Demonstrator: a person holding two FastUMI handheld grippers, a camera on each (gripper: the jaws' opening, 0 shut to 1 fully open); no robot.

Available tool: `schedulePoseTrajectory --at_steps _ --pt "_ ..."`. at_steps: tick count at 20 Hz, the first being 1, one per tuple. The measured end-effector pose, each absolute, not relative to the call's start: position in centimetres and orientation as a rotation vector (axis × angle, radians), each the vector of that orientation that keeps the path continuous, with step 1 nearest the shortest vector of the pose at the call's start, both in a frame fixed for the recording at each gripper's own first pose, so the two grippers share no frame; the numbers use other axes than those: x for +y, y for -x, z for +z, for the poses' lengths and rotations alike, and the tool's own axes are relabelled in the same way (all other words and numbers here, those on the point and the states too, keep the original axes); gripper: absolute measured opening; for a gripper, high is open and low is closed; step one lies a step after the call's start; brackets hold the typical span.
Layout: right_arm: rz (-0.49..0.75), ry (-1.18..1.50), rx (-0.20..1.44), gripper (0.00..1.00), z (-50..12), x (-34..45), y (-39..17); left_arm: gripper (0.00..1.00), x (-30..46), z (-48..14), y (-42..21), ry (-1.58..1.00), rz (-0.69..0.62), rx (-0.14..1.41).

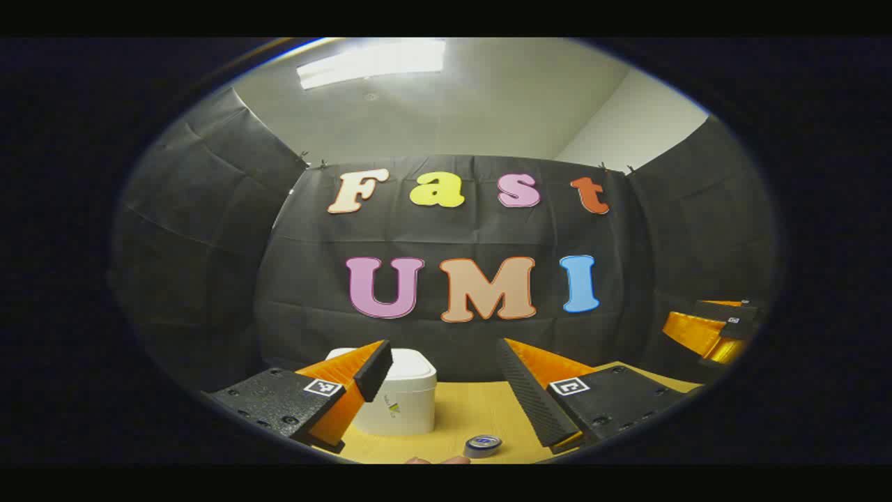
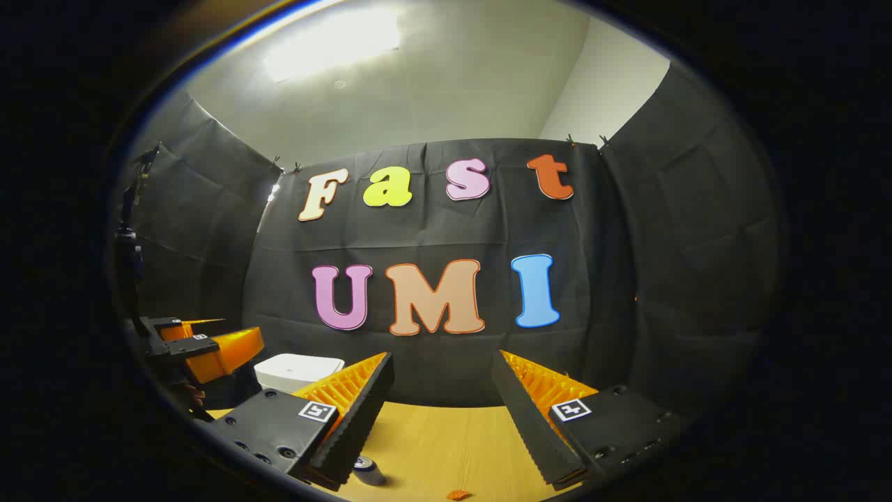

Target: Press the lid of the desktop garbage bin to open it, pick up the crumpled paper on the desktop and throw it into the bin, then pick up the pop can on the desktop and drop it into the bin, and finally close the garbage bin lid.

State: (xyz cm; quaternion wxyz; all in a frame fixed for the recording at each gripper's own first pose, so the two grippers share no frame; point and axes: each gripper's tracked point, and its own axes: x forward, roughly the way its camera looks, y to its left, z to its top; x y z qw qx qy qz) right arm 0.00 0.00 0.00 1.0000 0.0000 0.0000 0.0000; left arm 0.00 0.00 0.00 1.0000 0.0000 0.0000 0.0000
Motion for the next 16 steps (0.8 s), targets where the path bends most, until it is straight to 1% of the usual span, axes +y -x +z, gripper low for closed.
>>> schedulePoseTrajectory --at_steps 16 --pt "-0.01 0.02 0.03 0.96 -0.69 -0.73 -0.57 0.92 -0.64 -0.86 0.33 0.014 0.0 0.027"
